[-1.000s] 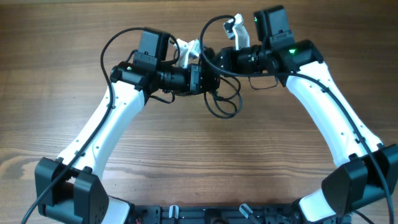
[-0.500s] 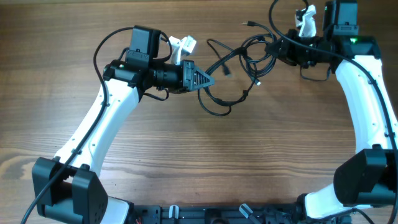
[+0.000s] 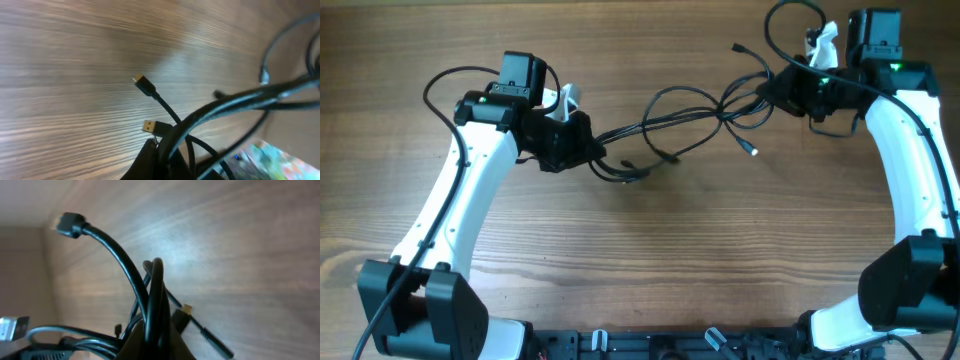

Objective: Untangle cables
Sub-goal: 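Pull both grippers apart to stretch the cables across the table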

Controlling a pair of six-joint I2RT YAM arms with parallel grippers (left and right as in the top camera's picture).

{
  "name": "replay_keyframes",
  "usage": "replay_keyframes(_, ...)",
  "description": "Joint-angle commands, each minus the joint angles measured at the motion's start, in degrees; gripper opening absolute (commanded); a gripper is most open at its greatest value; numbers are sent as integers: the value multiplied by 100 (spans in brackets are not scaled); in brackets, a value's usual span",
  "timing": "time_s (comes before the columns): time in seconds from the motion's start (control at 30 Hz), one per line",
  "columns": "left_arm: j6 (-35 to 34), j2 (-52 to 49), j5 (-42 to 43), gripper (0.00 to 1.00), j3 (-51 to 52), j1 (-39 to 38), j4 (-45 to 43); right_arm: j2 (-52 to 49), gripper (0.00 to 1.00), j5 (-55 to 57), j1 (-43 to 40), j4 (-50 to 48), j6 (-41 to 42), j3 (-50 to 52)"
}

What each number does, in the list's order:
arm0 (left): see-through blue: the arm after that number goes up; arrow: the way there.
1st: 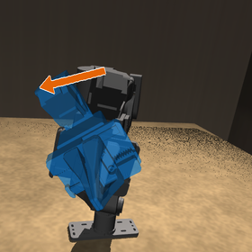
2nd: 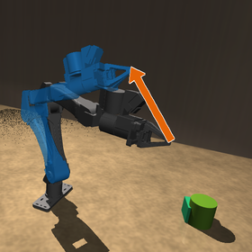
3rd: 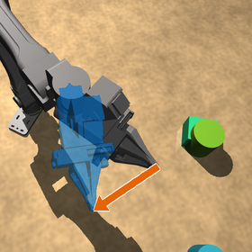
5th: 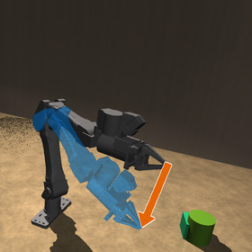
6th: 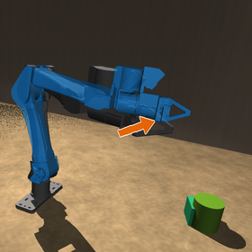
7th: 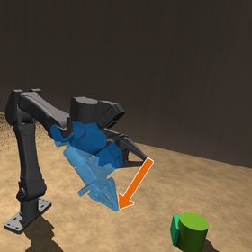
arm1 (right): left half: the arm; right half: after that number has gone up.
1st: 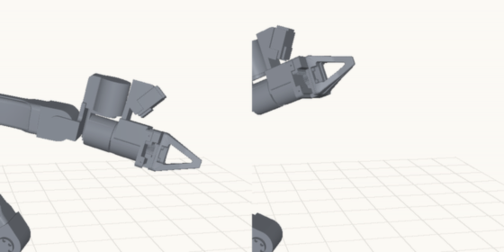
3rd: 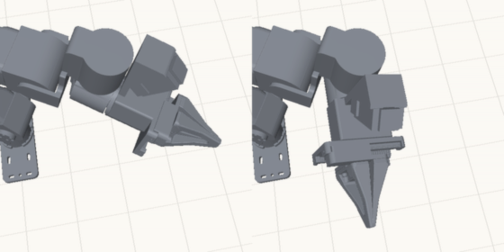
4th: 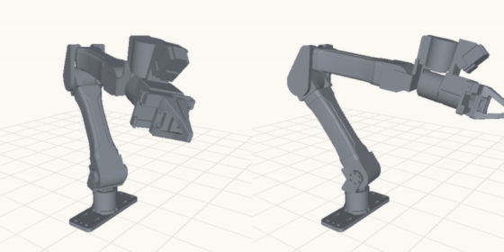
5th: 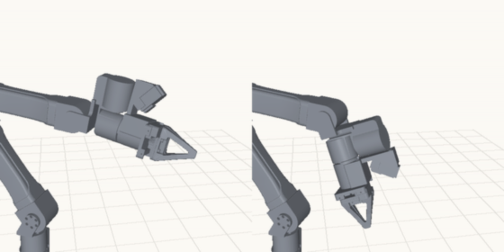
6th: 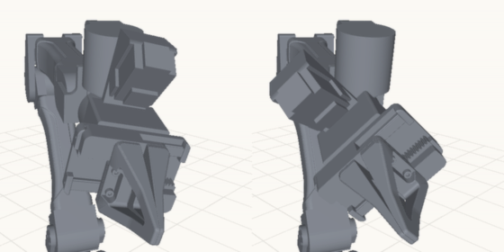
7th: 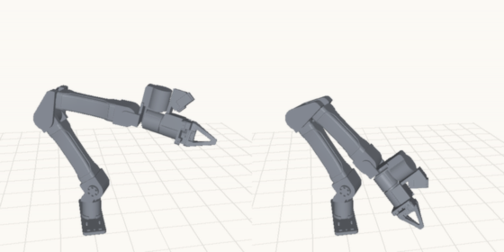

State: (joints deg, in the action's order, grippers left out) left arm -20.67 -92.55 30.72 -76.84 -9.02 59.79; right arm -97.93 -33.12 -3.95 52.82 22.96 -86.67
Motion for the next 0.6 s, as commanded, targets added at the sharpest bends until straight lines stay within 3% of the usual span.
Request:
replay_keyframes(0.0, -984, 94, -3838, 4, 85, 605, 503, -11, 4, 3338, -612, -48, 280, -131)
replay_keyframes(0.17, -1462, 94, -4146, 4, 85, 1150, 581, -11, 4, 4120, -654, 61, 442, -131)
replay_keyframes(0.37, -1408, 94, -3853, 4, 85, 1849, 562, -22, 4, 4127, -955, 63, 555, -131)
replay_keyframes(0.5, -1399, 94, -3648, 4, 85, 2041, 435, -120, 4, 3445, -1113, 44, 337, -131)
replay_keyframes(0.57, -1062, 94, -3244, 4, 85, 1985, 326, -201, 4, 3077, -1071, 35, 195, -131)
